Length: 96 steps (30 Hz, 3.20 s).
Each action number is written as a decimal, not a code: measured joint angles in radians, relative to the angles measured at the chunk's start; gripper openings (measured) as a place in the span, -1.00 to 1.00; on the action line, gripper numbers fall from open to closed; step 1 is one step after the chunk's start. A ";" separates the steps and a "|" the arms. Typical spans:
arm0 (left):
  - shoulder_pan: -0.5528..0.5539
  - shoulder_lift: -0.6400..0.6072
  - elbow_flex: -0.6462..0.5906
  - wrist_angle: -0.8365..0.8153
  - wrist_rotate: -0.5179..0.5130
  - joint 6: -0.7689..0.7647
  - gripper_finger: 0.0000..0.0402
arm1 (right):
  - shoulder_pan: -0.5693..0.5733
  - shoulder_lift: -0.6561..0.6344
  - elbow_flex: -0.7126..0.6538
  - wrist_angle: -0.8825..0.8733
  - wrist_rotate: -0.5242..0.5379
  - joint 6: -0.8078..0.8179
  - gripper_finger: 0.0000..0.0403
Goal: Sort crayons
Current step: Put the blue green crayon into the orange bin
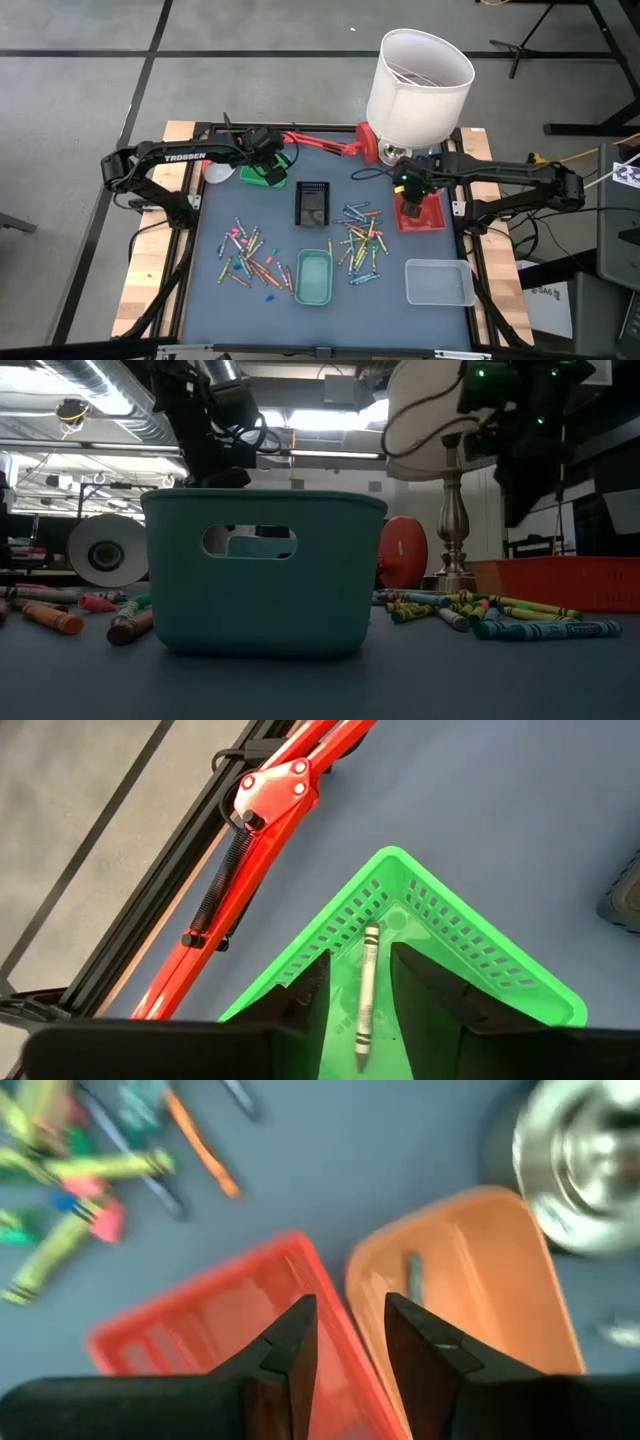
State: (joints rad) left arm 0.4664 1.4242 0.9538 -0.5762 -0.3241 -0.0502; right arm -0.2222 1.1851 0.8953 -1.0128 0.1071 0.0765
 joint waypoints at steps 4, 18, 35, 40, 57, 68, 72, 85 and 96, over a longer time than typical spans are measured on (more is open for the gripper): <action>0.000 0.000 0.000 0.000 0.000 0.000 -0.50 | 0.038 0.000 0.003 0.129 -0.061 0.001 -0.42; 0.000 0.000 -0.001 0.003 0.000 -0.002 -0.49 | 0.198 0.131 0.004 0.470 -0.065 0.009 -0.42; 0.000 0.000 -0.001 0.005 0.000 -0.002 -0.49 | 0.196 0.401 0.003 0.613 -0.062 0.008 -0.42; 0.000 0.000 -0.001 0.005 0.000 -0.002 -0.49 | 0.196 0.436 0.003 0.629 0.034 0.005 -0.42; -0.001 0.000 -0.001 0.010 0.000 -0.002 -0.49 | 0.196 0.448 0.001 0.643 0.033 0.009 -0.42; -0.010 0.000 -0.001 0.013 0.000 -0.002 -0.49 | 0.196 0.513 -0.007 0.664 0.034 0.008 -0.42; -0.012 0.000 -0.001 0.013 0.000 -0.002 -0.49 | 0.196 0.513 -0.007 0.665 0.034 0.008 -0.42; -0.012 0.000 -0.001 0.014 0.000 -0.002 -0.49 | 0.196 0.515 -0.006 0.664 0.036 -0.001 -0.81; -0.012 0.000 -0.001 0.014 0.000 -0.002 -0.49 | 0.196 0.506 -0.006 0.654 0.033 -0.001 -0.91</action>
State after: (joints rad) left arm 0.4545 1.4246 0.9531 -0.5625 -0.3244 -0.0525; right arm -0.0261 1.6911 0.8890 -0.3585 0.1404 0.0760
